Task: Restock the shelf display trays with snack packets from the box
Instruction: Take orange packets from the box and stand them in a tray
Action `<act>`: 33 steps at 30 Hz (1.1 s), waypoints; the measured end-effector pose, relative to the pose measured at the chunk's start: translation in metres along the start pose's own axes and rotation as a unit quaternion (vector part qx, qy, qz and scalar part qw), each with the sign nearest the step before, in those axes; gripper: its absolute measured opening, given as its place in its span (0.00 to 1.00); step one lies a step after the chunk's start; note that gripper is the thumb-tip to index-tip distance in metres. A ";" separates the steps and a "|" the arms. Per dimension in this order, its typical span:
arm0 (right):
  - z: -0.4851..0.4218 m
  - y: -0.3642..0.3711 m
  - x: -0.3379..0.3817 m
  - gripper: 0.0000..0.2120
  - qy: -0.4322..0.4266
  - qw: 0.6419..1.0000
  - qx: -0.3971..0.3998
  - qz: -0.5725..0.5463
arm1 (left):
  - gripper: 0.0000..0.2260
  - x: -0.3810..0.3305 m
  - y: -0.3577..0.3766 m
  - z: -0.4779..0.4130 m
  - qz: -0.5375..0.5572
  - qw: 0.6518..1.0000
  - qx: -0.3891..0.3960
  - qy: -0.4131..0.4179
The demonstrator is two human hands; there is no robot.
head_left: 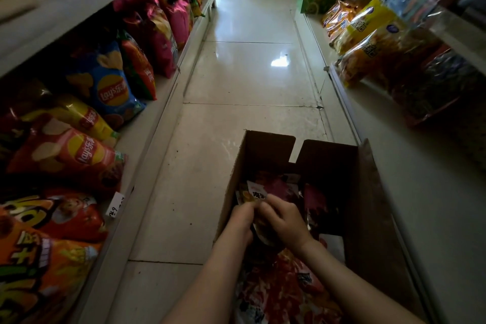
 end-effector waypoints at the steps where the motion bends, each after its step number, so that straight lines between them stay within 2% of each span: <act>1: -0.002 -0.006 -0.009 0.11 0.032 0.999 -0.025 -0.025 | 0.11 0.000 0.001 0.002 -0.006 1.000 -0.001 -0.004; 3: -0.006 -0.021 -0.032 0.08 0.108 0.993 -0.044 0.026 | 0.12 -0.001 0.003 0.005 -0.005 1.000 0.006 -0.015; 4: -0.008 -0.024 -0.047 0.07 0.149 0.985 -0.013 0.081 | 0.13 -0.002 0.004 0.006 -0.005 1.000 0.005 -0.018; 5: -0.008 -0.021 -0.061 0.12 0.178 0.969 0.055 0.163 | 0.14 -0.003 0.003 0.006 -0.005 1.000 0.001 -0.019; 7: 0.000 -0.007 -0.084 0.23 0.193 0.899 0.210 0.332 | 0.15 -0.002 0.000 0.004 0.001 1.000 -0.004 -0.018; 8: 0.005 0.000 -0.093 0.26 0.188 0.861 0.257 0.396 | 0.16 0.000 -0.001 0.003 0.002 1.000 -0.005 -0.021; 10: 0.011 0.005 -0.100 0.32 0.179 0.809 0.271 0.490 | 0.18 0.000 -0.001 0.003 -0.005 1.000 -0.004 -0.021; 12: 0.013 0.003 -0.102 0.32 0.180 0.785 0.231 0.546 | 0.18 0.002 -0.002 0.002 -0.014 1.000 -0.010 -0.021; 17: 0.005 -0.025 -0.079 0.30 0.150 0.809 0.064 0.565 | 0.16 0.006 -0.011 -0.003 -0.056 0.998 -0.032 -0.020; 20: 0.003 -0.033 -0.073 0.26 0.133 0.827 0.051 0.543 | 0.14 0.008 -0.011 -0.003 -0.069 0.996 -0.037 -0.035; 22: 0.000 -0.038 -0.071 0.25 0.158 0.858 0.025 0.488 | 0.12 0.009 -0.010 -0.001 -0.078 0.995 -0.036 -0.043; 25: 0.001 -0.050 -0.071 0.19 0.181 0.905 -0.081 0.376 | 0.10 0.009 -0.006 0.002 -0.082 0.995 -0.024 -0.048; 27: 0.003 -0.055 -0.075 0.17 0.213 0.919 -0.107 0.314 | 0.11 0.009 -0.005 0.006 -0.080 0.995 -0.024 -0.050; 28: 0.004 -0.058 -0.073 0.18 0.227 0.915 -0.112 0.314 | 0.11 0.009 -0.004 0.006 -0.082 0.995 -0.023 -0.050; 30: 0.004 -0.061 -0.065 0.23 0.215 0.878 -0.085 0.419 | 0.14 0.009 -0.004 0.007 -0.093 0.994 -0.024 -0.052; 32: 0.001 -0.049 -0.058 0.28 0.164 0.828 0.008 0.536 | 0.17 0.010 -0.008 0.006 -0.119 0.990 -0.038 -0.059; 33: 0.000 -0.037 -0.058 0.27 0.130 0.815 0.062 0.561 | 0.17 0.011 -0.008 0.007 -0.132 0.988 -0.041 -0.066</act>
Point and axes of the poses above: each hand's wrist, its own z-axis away from the middle knuckle, its own y-axis out of the palm, x = y × z, the point moved 7 cm from there along -z, towards the middle knuckle, and after that the axes turned 8 degrees about x, right-handed, at the moved point
